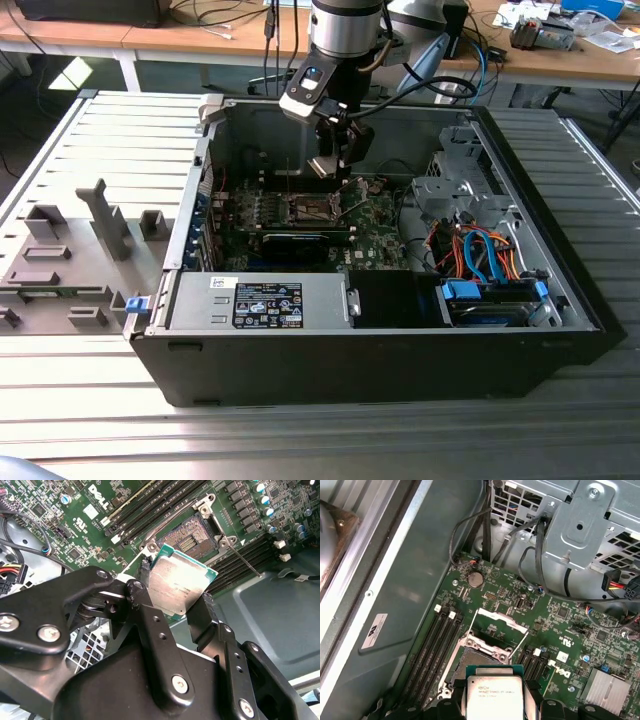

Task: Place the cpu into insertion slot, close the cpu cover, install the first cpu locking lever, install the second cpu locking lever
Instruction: 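Place the cpu into insertion slot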

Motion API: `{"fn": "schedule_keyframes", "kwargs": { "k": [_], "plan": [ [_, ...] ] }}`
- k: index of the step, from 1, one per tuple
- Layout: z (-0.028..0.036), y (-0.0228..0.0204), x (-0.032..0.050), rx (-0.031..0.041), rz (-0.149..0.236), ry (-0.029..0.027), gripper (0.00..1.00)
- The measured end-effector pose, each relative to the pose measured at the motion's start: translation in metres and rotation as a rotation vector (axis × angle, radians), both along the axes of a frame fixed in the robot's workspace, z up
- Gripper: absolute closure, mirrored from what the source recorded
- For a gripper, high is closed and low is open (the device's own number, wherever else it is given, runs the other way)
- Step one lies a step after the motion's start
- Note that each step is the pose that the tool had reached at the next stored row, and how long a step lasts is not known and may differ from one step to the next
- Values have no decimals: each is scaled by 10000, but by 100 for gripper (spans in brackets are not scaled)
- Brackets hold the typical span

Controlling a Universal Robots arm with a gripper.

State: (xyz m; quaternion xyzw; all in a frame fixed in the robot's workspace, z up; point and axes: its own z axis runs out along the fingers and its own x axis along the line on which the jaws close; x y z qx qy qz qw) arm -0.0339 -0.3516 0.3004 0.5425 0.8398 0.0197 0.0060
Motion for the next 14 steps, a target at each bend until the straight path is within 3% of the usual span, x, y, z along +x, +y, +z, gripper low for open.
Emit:
{"fn": "schedule_keyframes", "kwargs": {
  "k": [14],
  "plan": [
    [-1, 0, 0, 0, -137, 0, 46]
  ]
}}
